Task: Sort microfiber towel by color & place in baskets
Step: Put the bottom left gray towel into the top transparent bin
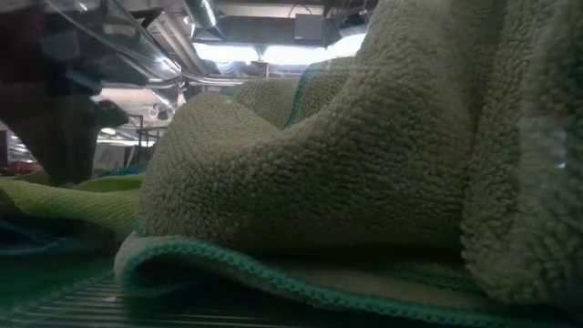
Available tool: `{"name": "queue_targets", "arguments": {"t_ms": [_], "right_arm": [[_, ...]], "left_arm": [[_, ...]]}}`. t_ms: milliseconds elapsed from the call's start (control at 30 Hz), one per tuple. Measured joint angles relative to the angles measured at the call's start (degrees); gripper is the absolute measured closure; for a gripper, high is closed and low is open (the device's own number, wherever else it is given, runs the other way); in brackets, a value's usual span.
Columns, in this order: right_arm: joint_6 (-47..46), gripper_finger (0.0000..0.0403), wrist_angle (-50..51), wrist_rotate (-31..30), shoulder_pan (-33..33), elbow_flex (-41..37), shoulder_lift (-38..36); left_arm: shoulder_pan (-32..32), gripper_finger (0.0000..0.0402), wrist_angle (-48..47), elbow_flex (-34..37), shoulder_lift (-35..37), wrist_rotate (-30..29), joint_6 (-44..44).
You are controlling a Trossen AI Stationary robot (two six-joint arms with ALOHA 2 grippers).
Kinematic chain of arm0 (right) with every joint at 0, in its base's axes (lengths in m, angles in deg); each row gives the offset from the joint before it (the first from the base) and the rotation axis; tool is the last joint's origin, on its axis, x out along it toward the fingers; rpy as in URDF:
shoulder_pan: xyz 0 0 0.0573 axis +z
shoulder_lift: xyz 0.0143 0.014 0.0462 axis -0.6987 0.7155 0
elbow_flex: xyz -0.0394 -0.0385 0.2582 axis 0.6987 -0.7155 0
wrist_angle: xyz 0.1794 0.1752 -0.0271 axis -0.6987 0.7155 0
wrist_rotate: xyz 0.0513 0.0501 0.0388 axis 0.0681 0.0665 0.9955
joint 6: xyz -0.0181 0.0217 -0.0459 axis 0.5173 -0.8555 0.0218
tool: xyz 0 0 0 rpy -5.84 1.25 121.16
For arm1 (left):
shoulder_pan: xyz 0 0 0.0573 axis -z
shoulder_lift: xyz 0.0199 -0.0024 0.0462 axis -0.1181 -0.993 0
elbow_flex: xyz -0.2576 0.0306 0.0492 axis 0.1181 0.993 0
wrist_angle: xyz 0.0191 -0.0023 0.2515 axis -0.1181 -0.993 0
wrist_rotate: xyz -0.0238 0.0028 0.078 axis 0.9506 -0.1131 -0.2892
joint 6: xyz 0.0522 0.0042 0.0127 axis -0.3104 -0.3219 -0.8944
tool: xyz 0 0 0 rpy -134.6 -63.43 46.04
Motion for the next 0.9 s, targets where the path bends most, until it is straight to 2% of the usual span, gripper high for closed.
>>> {"name": "queue_targets", "arguments": {"t_ms": [500, 700, 800, 900], "right_arm": [[-0.1, 0.0205, -2.7, 0.0, 0.0, -0.9, 0.0], [-0.1, 0.0205, -2.7, 0.0, 0.0, -0.9, 0.0], [-0.1, 0.0205, -2.7, 0.0, 0.0, -0.9, 0.0], [-0.1, 0.0205, -2.7, 0.0, 0.0, -0.9, 0.0]], "left_arm": [[0.0, 0.0282, 11.7, 6.6, 0.0, -3.8, 0.2], [-0.4, 0.0285, 12.3, 7.8, 0.0, -5.0, 1.4], [-0.4, 0.0312, 12.7, 7.8, 0.0, -4.9, 1.5], [-0.4, 0.0367, 12.7, 7.8, 0.0, -4.3, 1.6]]}}
